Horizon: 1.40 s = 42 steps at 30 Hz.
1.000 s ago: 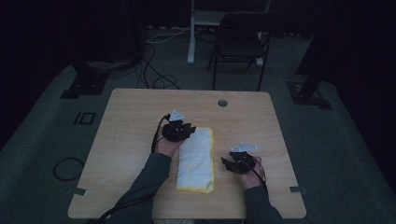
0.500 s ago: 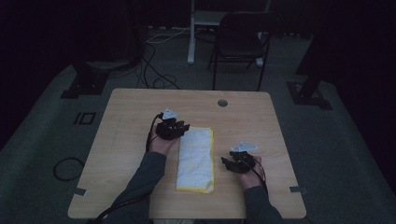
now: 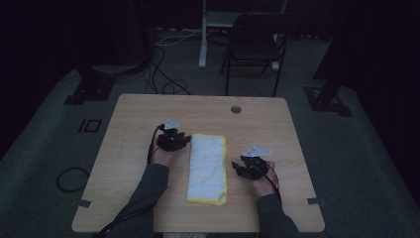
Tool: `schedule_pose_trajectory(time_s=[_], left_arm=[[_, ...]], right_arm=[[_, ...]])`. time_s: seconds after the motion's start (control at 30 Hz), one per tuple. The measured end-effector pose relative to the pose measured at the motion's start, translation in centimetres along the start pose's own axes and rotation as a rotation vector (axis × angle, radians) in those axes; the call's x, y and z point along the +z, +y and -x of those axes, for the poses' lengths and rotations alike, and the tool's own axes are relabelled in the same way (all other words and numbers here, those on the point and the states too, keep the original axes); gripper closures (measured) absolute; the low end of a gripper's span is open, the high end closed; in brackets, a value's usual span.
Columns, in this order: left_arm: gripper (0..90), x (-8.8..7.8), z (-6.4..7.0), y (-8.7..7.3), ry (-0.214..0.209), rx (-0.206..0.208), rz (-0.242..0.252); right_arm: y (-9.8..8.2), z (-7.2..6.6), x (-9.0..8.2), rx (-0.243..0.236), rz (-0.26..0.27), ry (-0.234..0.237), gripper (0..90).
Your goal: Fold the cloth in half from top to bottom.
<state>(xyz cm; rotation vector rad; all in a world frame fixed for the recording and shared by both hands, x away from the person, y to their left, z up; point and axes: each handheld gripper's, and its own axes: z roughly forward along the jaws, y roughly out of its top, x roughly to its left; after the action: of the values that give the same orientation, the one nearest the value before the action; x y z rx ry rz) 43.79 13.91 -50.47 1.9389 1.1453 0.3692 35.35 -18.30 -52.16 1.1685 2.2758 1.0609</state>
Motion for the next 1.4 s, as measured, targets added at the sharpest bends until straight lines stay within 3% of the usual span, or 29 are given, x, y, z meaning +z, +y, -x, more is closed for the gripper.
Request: schedule_pose_trajectory(time_s=[0.43,0.8,1.0,1.17,1.4], left_arm=[[60.6,1.3,-0.7,-1.0,-0.003,-0.045,-0.046],[58.6,2.9,-0.6,-0.8,-0.006,-0.062,-0.070],[55.9,3.9,-0.3,-0.2,0.007,-0.079,-0.073],[55.4,4.8,-0.3,-0.2,0.022,-0.086,-0.100],[54.3,5.2,-0.2,0.0,0.035,-0.082,-0.099]], right_arm=[[2.8,0.5,1.4,0.032,0.037,0.002,51.2],[5.4,0.7,4.7,0.031,0.022,-0.009,52.7],[6.6,1.2,7.0,0.075,0.010,-0.023,55.1],[7.0,1.3,8.8,0.091,-0.014,-0.072,55.5],[7.0,1.9,10.4,0.134,-0.048,-0.079,54.0]])
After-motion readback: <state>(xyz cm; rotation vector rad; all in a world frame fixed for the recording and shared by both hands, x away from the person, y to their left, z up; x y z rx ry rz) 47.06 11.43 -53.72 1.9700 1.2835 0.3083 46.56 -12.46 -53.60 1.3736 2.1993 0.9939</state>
